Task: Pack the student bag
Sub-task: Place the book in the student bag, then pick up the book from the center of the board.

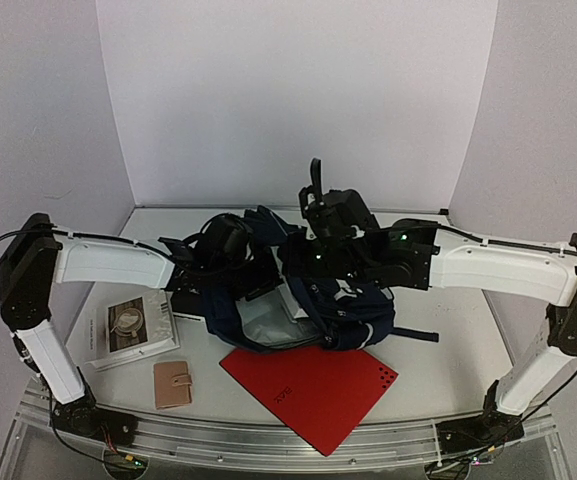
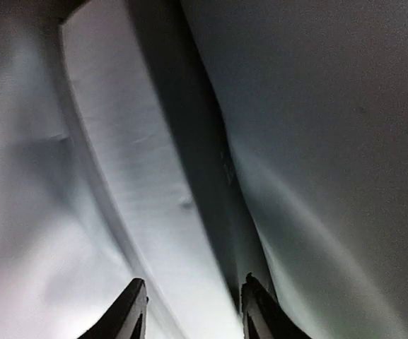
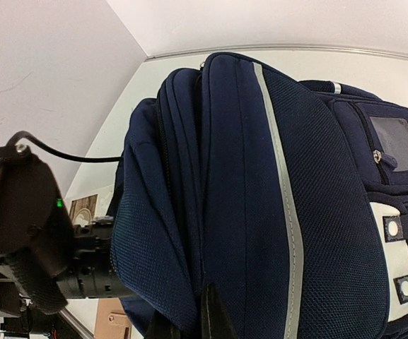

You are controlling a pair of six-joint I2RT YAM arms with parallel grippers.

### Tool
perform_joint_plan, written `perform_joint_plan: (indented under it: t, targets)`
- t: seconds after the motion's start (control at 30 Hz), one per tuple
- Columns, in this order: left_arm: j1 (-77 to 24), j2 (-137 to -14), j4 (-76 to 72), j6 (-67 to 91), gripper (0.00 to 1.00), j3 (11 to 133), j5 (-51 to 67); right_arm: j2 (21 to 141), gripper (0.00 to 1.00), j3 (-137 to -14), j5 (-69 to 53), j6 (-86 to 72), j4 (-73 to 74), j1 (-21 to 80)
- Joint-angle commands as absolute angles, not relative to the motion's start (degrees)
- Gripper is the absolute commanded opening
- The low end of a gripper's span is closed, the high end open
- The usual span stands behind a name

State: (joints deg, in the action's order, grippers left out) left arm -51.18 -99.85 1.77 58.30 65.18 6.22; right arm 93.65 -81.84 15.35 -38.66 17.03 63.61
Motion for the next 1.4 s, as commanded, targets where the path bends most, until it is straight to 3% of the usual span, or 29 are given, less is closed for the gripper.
perform_joint_plan:
  t: [0.0, 0.3, 0.37, 0.5, 0.83, 0.93, 1.0, 1.1, 1.17, 1.37]
  targets:
    - [-52.63, -104.65, -3.00, 57.31, 0.43, 72.52, 8.43, 91.33, 0.00, -82.95, 18.03, -39.51, 11.59, 63.35]
    - [-52.74, -103.02, -4.68, 55.49, 0.44, 70.88, 6.89, 89.95, 0.00, -80.90, 23.91, -40.09, 13.58, 63.28]
    - [-52.73, -99.81, -3.00, 54.41, 0.52, 68.75, 5.98, 89.44, 0.00, -80.05, 25.79, -40.55, 14.83, 62.81]
    - [-52.74, -89.86, 4.59, 53.07, 0.79, 62.41, 4.52, 88.27, 0.00, -76.99, 26.74, -41.67, 16.64, 60.00]
    - [-48.39, -67.95, 35.28, 52.69, 0.99, 54.99, -1.51, 87.60, 0.00, -70.54, 27.51, -40.86, 17.66, 57.52]
    - [-39.61, -64.71, 39.14, 51.83, 1.00, 53.51, 3.06, 88.57, 0.13, -69.74, 23.39, -39.74, 17.67, 57.75]
    - [-34.14, -62.42, 39.81, 51.12, 1.00, 52.19, 4.62, 89.27, 0.32, -70.12, 21.27, -38.81, 17.67, 58.82]
    - [-26.38, -60.75, 41.41, 49.28, 1.00, 50.92, 5.21, 90.55, 0.70, -72.53, 21.66, -37.72, 17.67, 62.74]
    - [-20.78, -60.37, 42.76, 48.73, 1.00, 49.99, 4.74, 91.99, 0.83, -75.03, 21.77, -37.88, 17.59, 65.43]
    - [-9.53, -57.36, 42.16, 49.47, 1.00, 45.34, 3.73, 101.40, 0.90, -82.66, 15.92, -38.69, 13.32, 70.38]
